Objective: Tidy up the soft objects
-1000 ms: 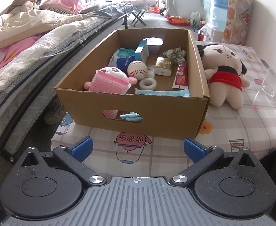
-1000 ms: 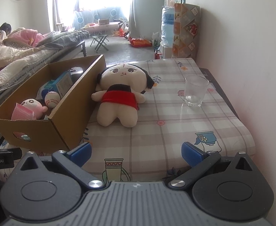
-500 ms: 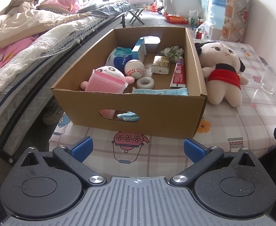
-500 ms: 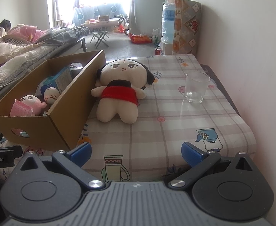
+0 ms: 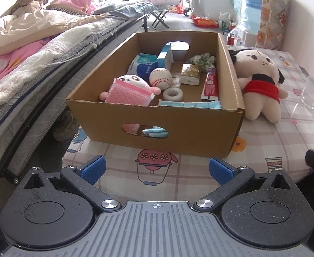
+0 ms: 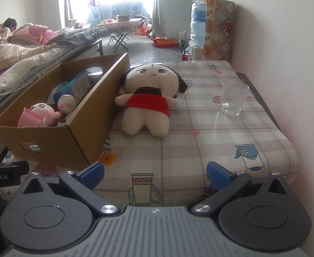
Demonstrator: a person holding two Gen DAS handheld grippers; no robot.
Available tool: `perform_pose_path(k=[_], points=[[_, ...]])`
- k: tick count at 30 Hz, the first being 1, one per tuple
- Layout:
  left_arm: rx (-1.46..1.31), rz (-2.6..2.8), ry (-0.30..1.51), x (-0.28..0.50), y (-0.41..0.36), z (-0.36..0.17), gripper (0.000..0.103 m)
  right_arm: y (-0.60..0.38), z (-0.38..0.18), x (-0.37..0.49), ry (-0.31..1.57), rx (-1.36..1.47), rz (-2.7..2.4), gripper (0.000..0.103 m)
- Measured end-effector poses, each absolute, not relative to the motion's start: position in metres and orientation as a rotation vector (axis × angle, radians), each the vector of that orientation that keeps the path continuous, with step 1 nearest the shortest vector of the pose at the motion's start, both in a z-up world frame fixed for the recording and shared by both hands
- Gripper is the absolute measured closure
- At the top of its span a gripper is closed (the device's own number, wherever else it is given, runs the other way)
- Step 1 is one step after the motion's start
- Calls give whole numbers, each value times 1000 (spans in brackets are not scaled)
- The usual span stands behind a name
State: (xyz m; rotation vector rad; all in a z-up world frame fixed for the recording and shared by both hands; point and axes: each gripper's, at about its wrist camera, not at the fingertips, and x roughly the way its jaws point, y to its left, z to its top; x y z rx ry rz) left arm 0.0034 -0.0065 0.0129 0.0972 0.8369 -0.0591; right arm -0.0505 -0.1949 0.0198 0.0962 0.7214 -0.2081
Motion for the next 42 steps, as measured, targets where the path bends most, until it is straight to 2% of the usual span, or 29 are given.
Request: perform_pose_path(k=[42], points=[[87, -57, 840, -1, 1, 13, 0, -177, 21, -56, 730, 71, -204, 0]])
